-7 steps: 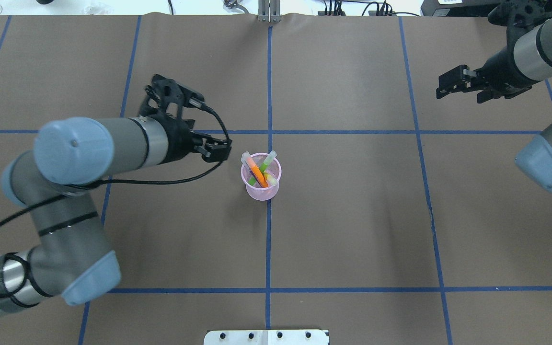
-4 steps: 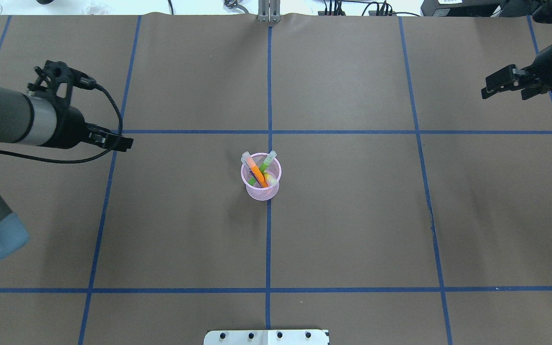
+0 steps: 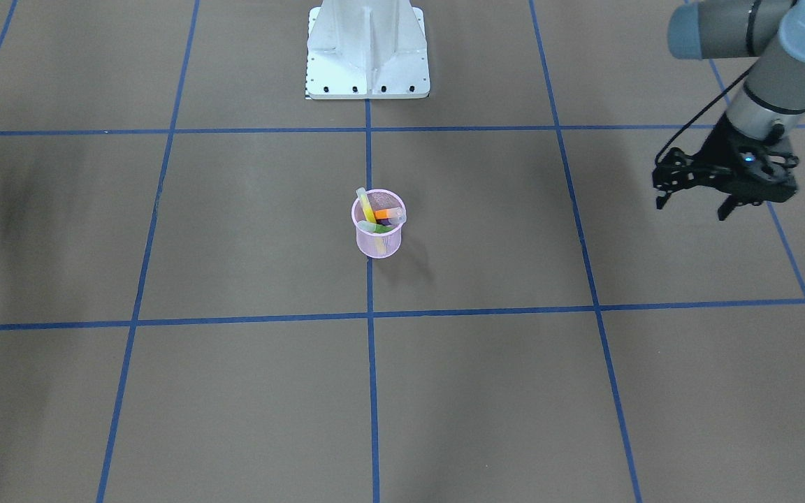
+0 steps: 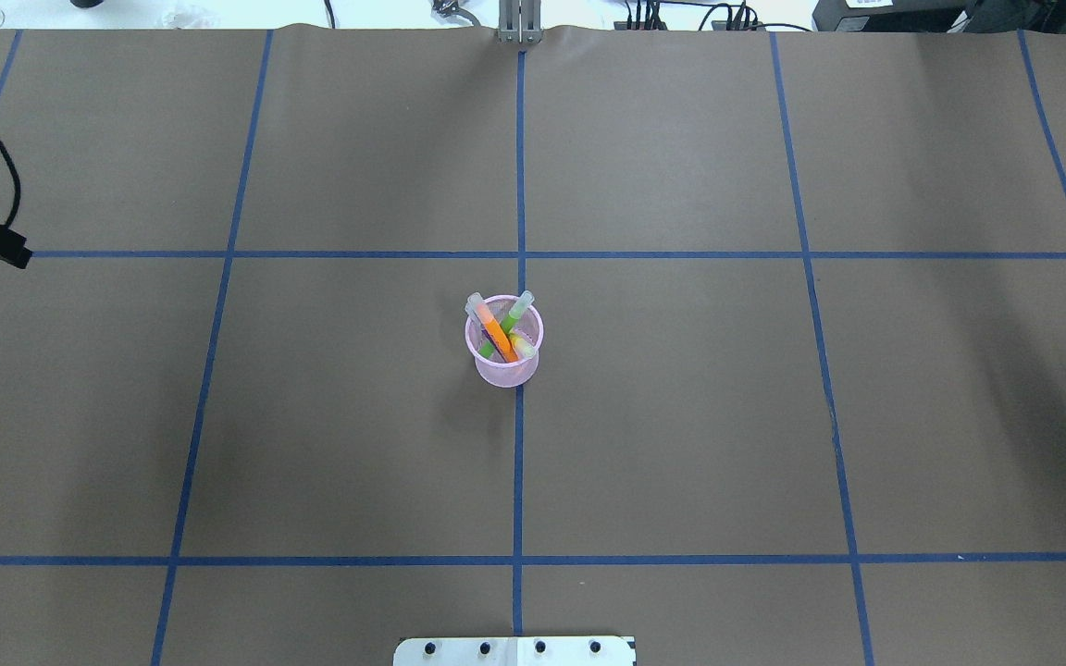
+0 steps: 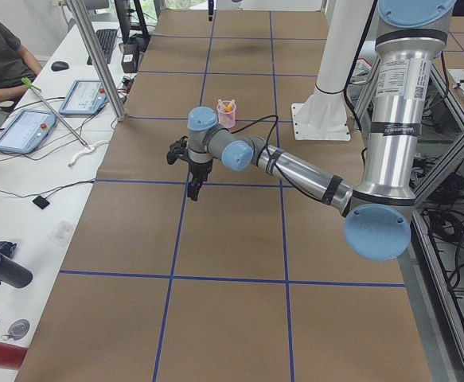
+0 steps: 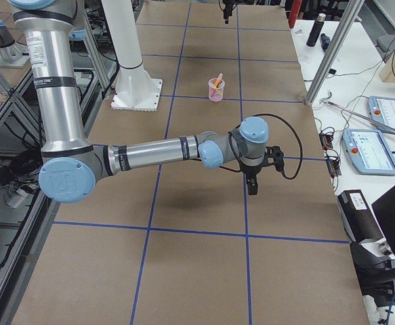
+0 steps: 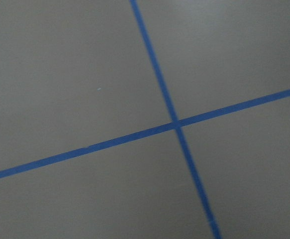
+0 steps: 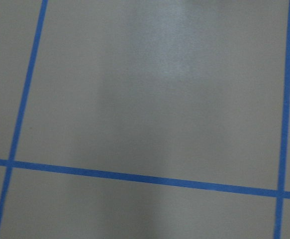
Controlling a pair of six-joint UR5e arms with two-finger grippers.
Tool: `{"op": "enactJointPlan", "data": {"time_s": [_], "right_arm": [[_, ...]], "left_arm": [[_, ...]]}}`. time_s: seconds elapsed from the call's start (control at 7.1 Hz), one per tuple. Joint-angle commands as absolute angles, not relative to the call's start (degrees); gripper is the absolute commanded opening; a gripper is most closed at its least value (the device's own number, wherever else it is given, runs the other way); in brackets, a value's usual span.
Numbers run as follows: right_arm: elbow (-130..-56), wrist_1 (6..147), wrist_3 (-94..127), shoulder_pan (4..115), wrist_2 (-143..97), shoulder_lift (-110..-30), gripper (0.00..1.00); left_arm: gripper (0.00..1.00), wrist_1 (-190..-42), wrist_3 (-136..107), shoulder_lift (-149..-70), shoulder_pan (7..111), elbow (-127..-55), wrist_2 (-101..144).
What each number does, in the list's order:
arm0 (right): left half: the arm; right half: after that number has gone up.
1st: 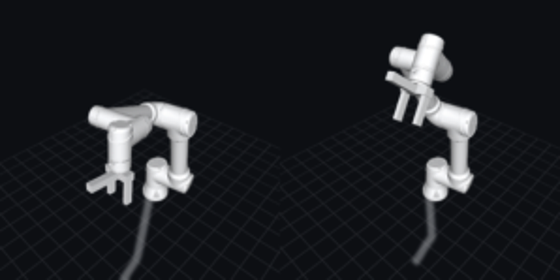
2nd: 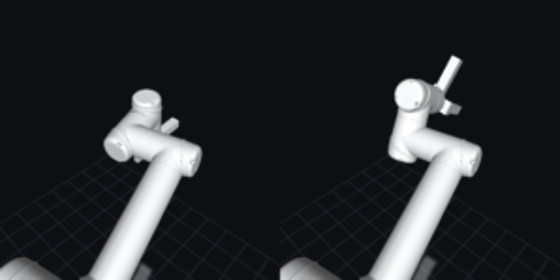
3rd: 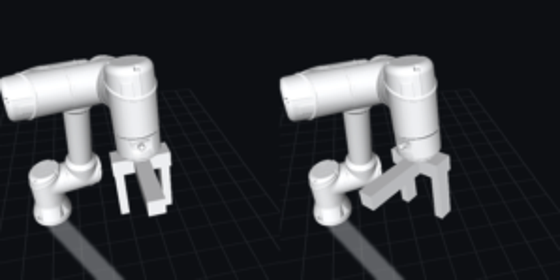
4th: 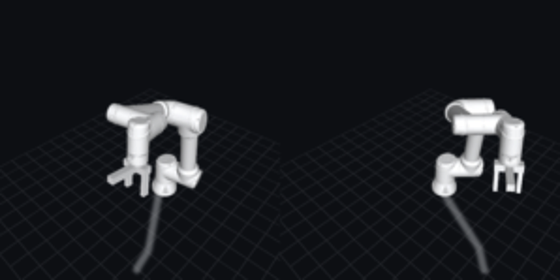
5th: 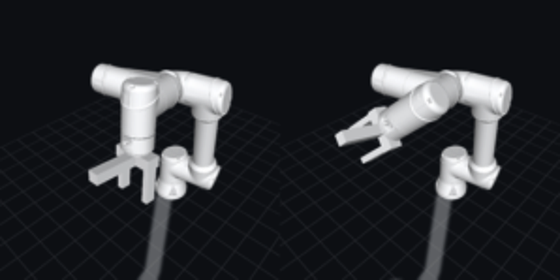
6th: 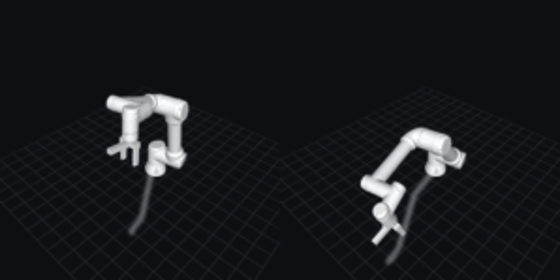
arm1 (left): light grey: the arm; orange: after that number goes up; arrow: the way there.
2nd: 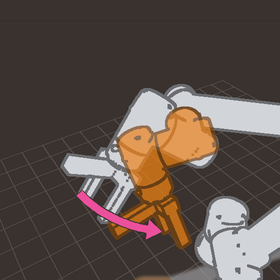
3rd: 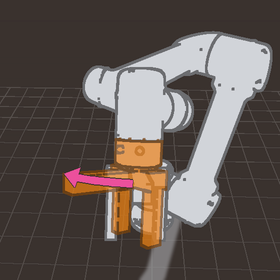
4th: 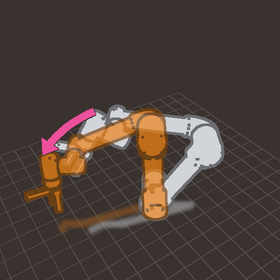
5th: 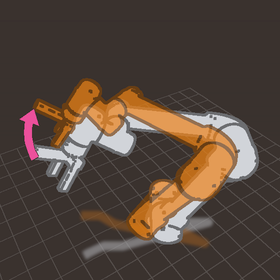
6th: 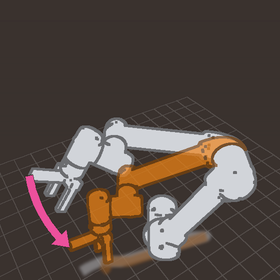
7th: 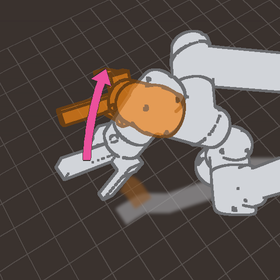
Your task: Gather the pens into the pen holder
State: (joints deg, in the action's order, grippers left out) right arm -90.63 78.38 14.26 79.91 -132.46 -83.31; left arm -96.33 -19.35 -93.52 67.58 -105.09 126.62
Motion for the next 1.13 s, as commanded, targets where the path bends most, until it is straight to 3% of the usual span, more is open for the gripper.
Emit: {"op": "enactJointPlan", "data": {"time_s": [0.0,0.42,0.99], "right_arm": [[-83.6,78.9,7.8,83.4,-133.9,-83.2,1.00],[-84.0,86.6,7.6,84.8,-138.1,-82.4,1.00],[-85.4,86.5,7.4,85.5,-137.8,-82.7,1.00]], "left_arm": [[1.00,-95.4,-9.2,-92.8,77.3,-95.2,136.5],[1.00,-95.0,-7.1,-93.9,83.9,-88.9,134.7],[1.00,-86.4,-6.5,-97.7,87.2,-90.0,136.7]]}}
